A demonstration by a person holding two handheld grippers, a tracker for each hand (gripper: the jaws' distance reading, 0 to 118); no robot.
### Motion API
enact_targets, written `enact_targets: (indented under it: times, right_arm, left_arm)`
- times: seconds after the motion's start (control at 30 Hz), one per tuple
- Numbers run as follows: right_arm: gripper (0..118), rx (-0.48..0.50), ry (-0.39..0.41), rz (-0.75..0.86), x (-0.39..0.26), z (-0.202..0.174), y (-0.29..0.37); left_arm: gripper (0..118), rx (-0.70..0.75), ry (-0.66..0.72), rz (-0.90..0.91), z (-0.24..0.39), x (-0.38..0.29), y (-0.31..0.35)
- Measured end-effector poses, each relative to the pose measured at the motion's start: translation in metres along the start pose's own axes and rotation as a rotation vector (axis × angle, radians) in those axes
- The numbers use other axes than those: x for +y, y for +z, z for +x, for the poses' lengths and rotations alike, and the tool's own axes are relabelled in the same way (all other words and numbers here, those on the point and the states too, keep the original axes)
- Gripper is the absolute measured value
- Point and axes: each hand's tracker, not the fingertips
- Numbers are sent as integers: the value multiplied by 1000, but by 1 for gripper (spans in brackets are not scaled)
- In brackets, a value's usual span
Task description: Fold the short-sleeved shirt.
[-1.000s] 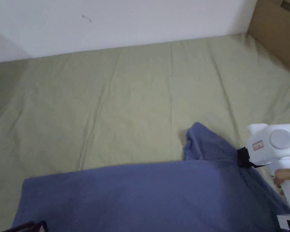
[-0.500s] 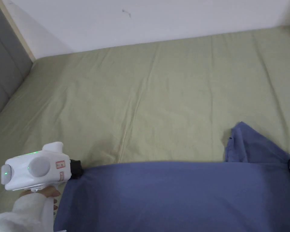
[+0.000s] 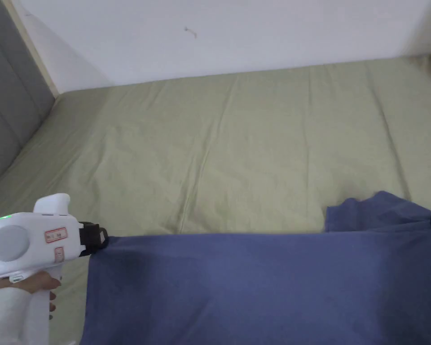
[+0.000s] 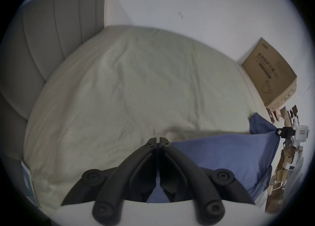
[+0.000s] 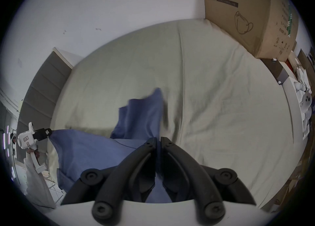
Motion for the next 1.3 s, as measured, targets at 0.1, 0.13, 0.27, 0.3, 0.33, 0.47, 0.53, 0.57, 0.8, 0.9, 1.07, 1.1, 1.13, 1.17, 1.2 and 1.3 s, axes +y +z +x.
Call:
enact_targets:
  times: [0.1, 0.13, 0.27, 0.3, 0.33, 0.47, 0.53, 0.57, 0.8, 0.9, 1.07, 1.1, 1.13, 1.17, 1.2, 1.3]
  right_arm:
    - [5, 10, 3, 23, -21, -8, 33]
    - [5, 39, -9, 36, -30, -6, 44]
    - [5, 48, -14, 47, -72, -1, 87]
    - [5, 40, -9, 43, -83, 0, 97]
    - [5, 37, -8, 38, -94, 0, 106]
    - [5, 3, -51, -38, -153, 21, 126]
    - [5, -2, -89, -84, -182, 31, 123]
    - [5, 3, -113, -127, -196, 36, 115]
    - [6, -81, -84, -196, -235, 30, 67]
    - [72, -82, -69, -136, -227, 28, 83]
    - [86, -163, 153, 67, -207, -22, 133]
    - [85, -137, 177, 107, -204, -26, 136]
    - [83, -102, 192, 129, -201, -30, 137]
    - [74, -83, 176, 141, -200, -42, 137]
    - [37, -42, 172, 152, -201, -52, 137]
    - [2, 49, 215, 148, -215, -101, 124]
  left_arm:
    - [0, -40, -11, 76, 7, -7, 48]
    - [0, -59, -21, 90, 7, -12, 64]
    - [0, -66, -63, 113, 10, -53, 119]
    - [0, -66, -62, 115, 8, -65, 130]
    - [0, -62, -61, 112, 5, -80, 143]
    - [0, -12, -7, 78, -15, -146, 178]
    - [0, -5, 42, 22, -31, -177, 178]
    - [0, 16, 72, -16, -39, -192, 174]
    - [5, 64, 81, -109, -51, -244, 126]
    - [81, 81, 197, -76, -59, -235, 137]
    - [110, 19, 283, 92, -66, -221, 182]
    - [110, -8, 303, 112, -67, -221, 187]
    - [110, -46, 315, 119, -69, -222, 190]
    - [105, -84, 335, 125, -71, -226, 192]
    - [86, -118, 366, 123, -70, -232, 194]
    - [3, -121, 449, 102, -76, -255, 184]
